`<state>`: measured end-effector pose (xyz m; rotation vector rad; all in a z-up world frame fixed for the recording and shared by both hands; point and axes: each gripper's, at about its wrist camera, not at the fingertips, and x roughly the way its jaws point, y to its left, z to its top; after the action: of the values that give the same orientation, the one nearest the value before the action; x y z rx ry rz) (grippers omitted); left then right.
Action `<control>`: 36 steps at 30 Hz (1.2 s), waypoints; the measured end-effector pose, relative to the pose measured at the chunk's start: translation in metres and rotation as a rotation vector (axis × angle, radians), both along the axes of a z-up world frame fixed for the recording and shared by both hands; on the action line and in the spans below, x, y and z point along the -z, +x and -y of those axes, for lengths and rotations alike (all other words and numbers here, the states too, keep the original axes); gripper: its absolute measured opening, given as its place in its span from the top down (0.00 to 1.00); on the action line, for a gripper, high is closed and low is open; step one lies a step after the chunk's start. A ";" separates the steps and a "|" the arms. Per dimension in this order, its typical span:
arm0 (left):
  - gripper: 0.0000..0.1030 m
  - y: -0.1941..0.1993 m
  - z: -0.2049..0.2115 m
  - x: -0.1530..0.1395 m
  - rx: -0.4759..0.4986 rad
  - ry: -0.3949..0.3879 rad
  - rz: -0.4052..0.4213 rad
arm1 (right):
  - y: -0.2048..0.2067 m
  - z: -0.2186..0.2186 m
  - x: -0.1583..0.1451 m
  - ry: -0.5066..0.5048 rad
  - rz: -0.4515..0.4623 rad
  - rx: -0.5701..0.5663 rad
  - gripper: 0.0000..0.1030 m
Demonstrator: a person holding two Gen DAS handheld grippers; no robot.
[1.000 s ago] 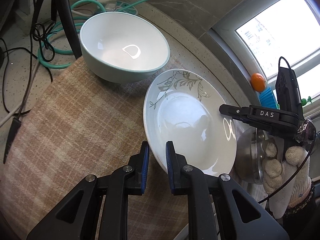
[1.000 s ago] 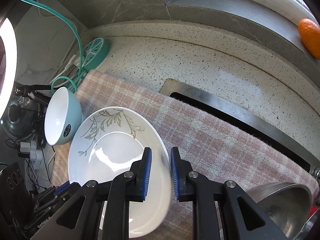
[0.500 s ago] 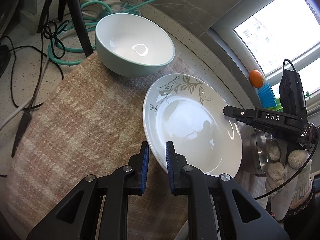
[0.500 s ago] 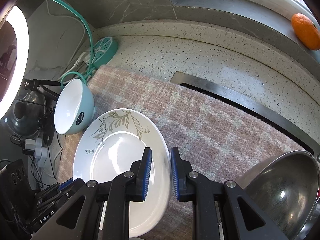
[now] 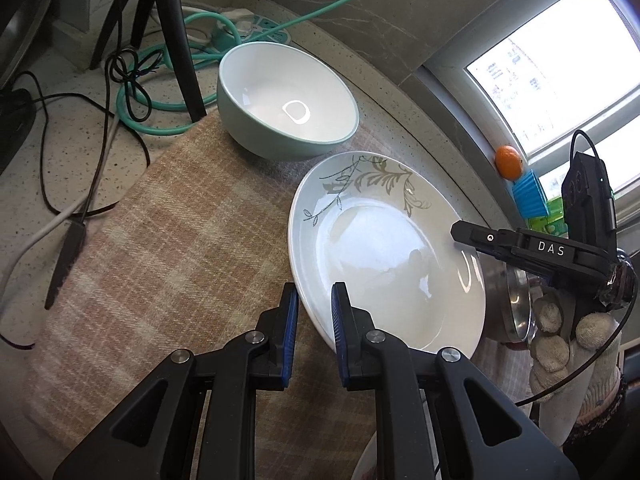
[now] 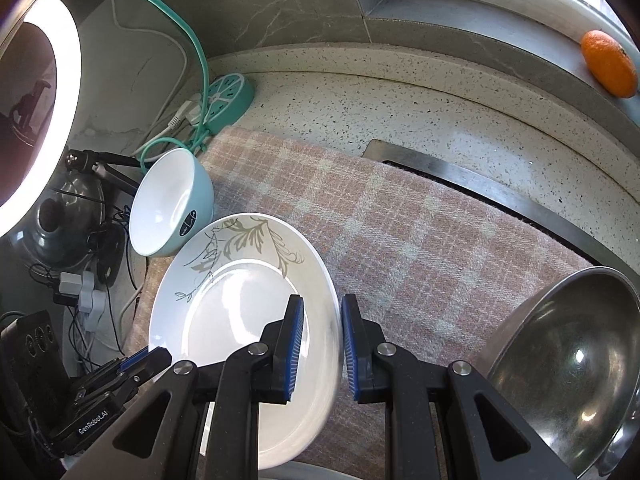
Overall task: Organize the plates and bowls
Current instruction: 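Lift the leaf-pattern plate and carry it over the plate stack with both grippers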
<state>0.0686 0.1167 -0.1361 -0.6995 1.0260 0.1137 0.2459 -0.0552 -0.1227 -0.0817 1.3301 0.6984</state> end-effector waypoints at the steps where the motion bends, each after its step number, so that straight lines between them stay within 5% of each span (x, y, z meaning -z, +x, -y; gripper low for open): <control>1: 0.86 -0.001 0.000 -0.002 0.003 0.000 0.002 | -0.003 0.001 -0.002 0.003 0.002 0.001 0.83; 15: 0.86 -0.024 -0.002 -0.022 0.067 0.008 0.034 | -0.036 0.031 -0.025 0.058 0.008 0.074 0.83; 36: 0.86 -0.029 0.049 -0.034 0.219 0.014 0.048 | -0.096 0.100 -0.031 0.098 0.019 0.226 0.86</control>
<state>0.0395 0.0681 -0.1018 -0.5706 1.0478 -0.0859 0.1499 -0.1555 -0.0917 0.1393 1.2618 0.5680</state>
